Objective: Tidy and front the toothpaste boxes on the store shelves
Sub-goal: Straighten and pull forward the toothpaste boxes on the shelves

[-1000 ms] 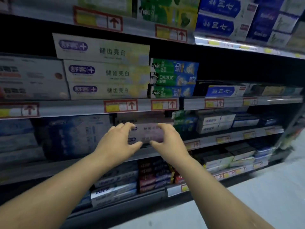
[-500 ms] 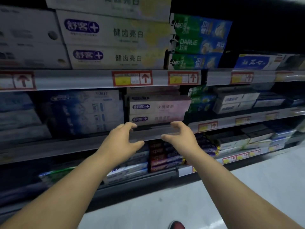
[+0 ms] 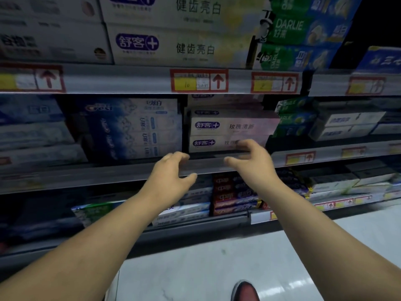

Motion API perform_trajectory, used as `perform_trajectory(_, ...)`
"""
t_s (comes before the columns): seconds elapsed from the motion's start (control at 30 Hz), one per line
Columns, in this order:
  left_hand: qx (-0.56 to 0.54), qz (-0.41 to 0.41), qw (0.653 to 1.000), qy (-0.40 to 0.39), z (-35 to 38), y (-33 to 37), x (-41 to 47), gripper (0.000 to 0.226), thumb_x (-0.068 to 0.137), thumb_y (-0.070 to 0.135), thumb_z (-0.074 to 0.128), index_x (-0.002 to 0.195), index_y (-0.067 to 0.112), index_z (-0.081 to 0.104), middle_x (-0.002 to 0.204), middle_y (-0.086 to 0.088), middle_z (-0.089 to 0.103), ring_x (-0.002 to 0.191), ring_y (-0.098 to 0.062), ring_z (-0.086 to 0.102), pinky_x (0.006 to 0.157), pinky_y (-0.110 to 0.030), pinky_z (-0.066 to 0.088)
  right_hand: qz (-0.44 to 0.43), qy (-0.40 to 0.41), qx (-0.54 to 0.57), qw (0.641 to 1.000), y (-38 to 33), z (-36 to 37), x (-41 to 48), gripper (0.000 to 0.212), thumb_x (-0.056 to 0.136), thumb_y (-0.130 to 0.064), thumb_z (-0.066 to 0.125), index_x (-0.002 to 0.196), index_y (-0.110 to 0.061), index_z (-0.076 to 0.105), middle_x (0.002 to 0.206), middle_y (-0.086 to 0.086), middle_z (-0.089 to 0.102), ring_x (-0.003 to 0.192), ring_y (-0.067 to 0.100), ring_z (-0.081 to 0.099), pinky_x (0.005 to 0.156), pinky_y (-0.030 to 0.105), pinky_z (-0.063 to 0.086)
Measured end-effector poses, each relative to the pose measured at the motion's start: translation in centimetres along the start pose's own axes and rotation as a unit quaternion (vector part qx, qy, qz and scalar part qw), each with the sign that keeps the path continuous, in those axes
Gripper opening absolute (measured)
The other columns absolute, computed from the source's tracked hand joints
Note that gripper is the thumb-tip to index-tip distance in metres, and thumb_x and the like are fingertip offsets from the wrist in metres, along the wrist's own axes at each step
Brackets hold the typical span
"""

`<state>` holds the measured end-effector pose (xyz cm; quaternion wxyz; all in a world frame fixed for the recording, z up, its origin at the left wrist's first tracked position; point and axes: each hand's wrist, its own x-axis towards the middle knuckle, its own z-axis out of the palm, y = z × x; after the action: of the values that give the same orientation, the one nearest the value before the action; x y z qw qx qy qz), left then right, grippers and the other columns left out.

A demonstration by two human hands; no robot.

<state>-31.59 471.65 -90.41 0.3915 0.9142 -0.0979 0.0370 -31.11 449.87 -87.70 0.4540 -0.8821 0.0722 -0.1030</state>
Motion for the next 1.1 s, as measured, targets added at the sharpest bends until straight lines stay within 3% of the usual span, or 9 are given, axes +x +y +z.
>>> perform_trajectory(0.13,-0.079,-0.012,0.995,0.067,0.3,1.6,0.8,0.062,0.095,0.030,0.067,0.150,0.016,0.043,0.144,0.000,0.046,0.123,-0.017,0.055,0.099,-0.024,0.043,0.058,0.191,0.099,0.975,0.1,-1.7,1.9,0.039,0.092,-0.019,0.067,0.131,-0.015,0.061,0.114,-0.002,0.063,0.093,0.011,0.060,0.083,0.029,0.042)
perform_trajectory(0.2,-0.110,-0.010,0.991,0.076,0.5,2.4,1.2,0.064,0.096,0.028,0.066,0.152,0.016,0.040,0.143,0.003,0.044,0.126,-0.015,0.051,0.103,-0.025,0.041,0.091,0.211,0.140,0.963,0.6,-2.6,3.1,0.048,0.092,-0.020,0.066,0.138,-0.013,0.054,0.125,0.003,0.060,0.093,0.011,0.058,0.082,0.033,0.042)
perform_trajectory(0.3,-0.137,-0.004,0.987,0.086,0.9,3.1,1.7,0.054,0.095,0.024,0.066,0.146,0.020,0.048,0.127,0.013,0.044,0.116,-0.010,0.051,0.099,-0.023,0.039,0.113,0.170,0.170,0.964,1.6,-3.1,4.5,0.065,0.093,-0.017,0.066,0.153,-0.014,0.042,0.149,0.005,0.050,0.129,0.025,0.053,0.093,0.033,0.041)
perform_trajectory(0.37,-0.139,-0.014,0.986,0.090,1.1,3.3,1.8,0.049,0.095,0.022,0.066,0.142,0.022,0.052,0.122,0.015,0.044,0.111,-0.008,0.051,0.097,-0.023,0.040,0.120,0.144,0.190,0.964,2.0,-3.0,4.9,0.067,0.095,-0.012,0.065,0.156,-0.015,0.038,0.155,0.003,0.046,0.136,0.025,0.048,0.097,0.032,0.039)
perform_trajectory(0.5,-0.133,-0.022,0.987,0.091,1.2,2.9,1.9,0.044,0.093,0.024,0.066,0.136,0.024,0.055,0.127,0.012,0.052,0.119,-0.014,0.057,0.106,-0.031,0.047,0.118,0.141,0.179,0.967,2.4,-2.9,5.2,0.067,0.093,-0.014,0.067,0.155,-0.016,0.040,0.153,0.004,0.048,0.136,0.026,0.048,0.106,0.038,0.041)
perform_trajectory(0.6,-0.106,-0.030,0.991,0.078,0.9,2.4,1.6,0.051,0.094,0.028,0.066,0.142,0.023,0.050,0.136,0.004,0.051,0.123,-0.014,0.055,0.107,-0.032,0.046,0.101,0.151,0.125,0.975,2.5,-2.9,4.4,0.060,0.093,-0.017,0.066,0.150,-0.014,0.046,0.146,0.005,0.054,0.127,0.027,0.054,0.099,0.039,0.045)
perform_trajectory(0.77,-0.035,0.000,0.998,0.042,-0.4,1.0,0.6,0.055,0.094,0.031,0.067,0.144,0.019,0.048,0.140,0.000,0.051,0.129,-0.012,0.049,0.109,-0.026,0.041,0.039,0.100,0.048,0.993,2.0,-1.9,2.2,0.057,0.095,-0.022,0.068,0.148,-0.014,0.046,0.142,0.004,0.056,0.114,0.019,0.053,0.091,0.035,0.042)
perform_trajectory(0.9,0.004,0.008,0.999,0.040,-2.0,0.1,-0.3,0.056,0.094,0.034,0.067,0.144,0.021,0.048,0.143,0.003,0.050,0.132,-0.011,0.047,0.112,-0.027,0.039,-0.018,0.040,0.001,0.999,0.3,-0.2,0.5,0.060,0.094,-0.026,0.070,0.148,-0.015,0.046,0.143,0.004,0.056,0.127,0.025,0.056,0.103,0.041,0.048)
perform_trajectory(1.1,0.033,0.006,0.996,0.083,-4.7,-1.6,-2.0,0.055,0.094,0.033,0.067,0.145,0.019,0.049,0.142,0.004,0.050,0.132,-0.011,0.046,0.107,-0.020,0.035,-0.110,-0.025,-0.040,0.993,-3.6,2.9,-0.7,0.065,0.093,-0.032,0.072,0.150,-0.017,0.045,0.151,0.001,0.048,0.135,0.020,0.048,0.110,0.040,0.045)
